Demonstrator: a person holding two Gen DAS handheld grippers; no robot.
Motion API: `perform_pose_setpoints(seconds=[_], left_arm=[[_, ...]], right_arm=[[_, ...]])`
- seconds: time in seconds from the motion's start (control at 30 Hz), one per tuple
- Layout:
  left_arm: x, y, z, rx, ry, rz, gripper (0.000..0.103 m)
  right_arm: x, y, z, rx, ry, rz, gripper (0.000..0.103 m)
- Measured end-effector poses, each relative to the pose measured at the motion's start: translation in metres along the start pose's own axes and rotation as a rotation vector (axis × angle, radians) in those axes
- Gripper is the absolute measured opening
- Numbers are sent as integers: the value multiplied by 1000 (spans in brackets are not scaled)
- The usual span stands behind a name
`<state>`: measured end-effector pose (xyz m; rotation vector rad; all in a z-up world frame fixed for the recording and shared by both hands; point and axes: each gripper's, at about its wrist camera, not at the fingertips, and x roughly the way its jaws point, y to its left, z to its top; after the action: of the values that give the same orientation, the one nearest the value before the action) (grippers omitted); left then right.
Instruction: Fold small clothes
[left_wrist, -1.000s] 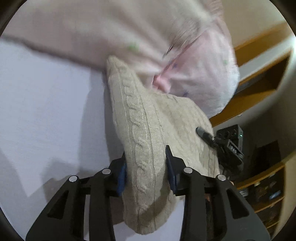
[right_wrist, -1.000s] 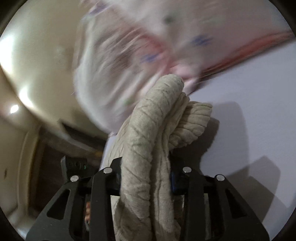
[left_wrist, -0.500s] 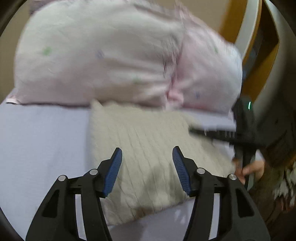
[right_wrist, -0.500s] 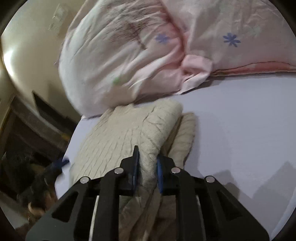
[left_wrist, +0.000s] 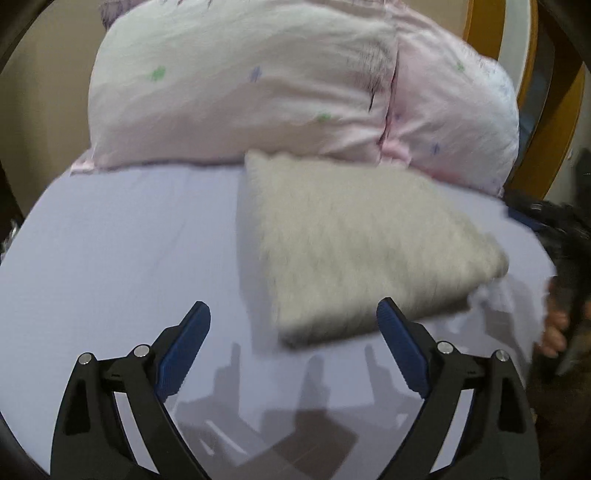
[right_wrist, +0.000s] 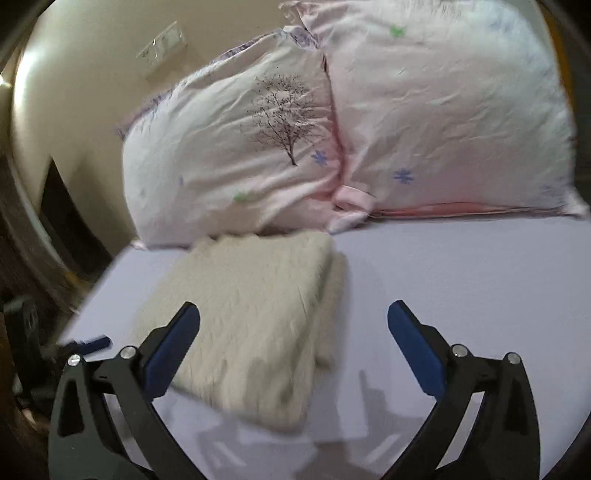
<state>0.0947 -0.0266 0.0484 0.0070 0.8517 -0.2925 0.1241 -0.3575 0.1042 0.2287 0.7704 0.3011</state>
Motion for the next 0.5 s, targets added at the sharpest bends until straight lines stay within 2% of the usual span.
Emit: perform_pose_setpoints(seconds=[0.07, 0.17, 0.27, 0.37, 0.47, 0.5], left_arm=[[6, 0, -10, 7, 47, 16, 95], [17, -6, -20, 47, 89, 112, 102], [24, -9, -23, 76, 91, 131, 102], [32, -8, -22, 65, 103, 133, 102], [41, -7, -28, 61, 135, 129, 102], [42, -7, -29, 75, 120, 139, 102]], right_arm=[[-7, 12, -16, -25, 32, -75, 101], [-7, 27, -46, -29, 87, -73, 101], [12, 41, -65, -39, 132, -101, 101], [30, 53, -73, -57, 171, -160, 101], [45, 62, -79, -79, 202, -182, 101], [47, 64, -81, -91, 210, -199, 101]])
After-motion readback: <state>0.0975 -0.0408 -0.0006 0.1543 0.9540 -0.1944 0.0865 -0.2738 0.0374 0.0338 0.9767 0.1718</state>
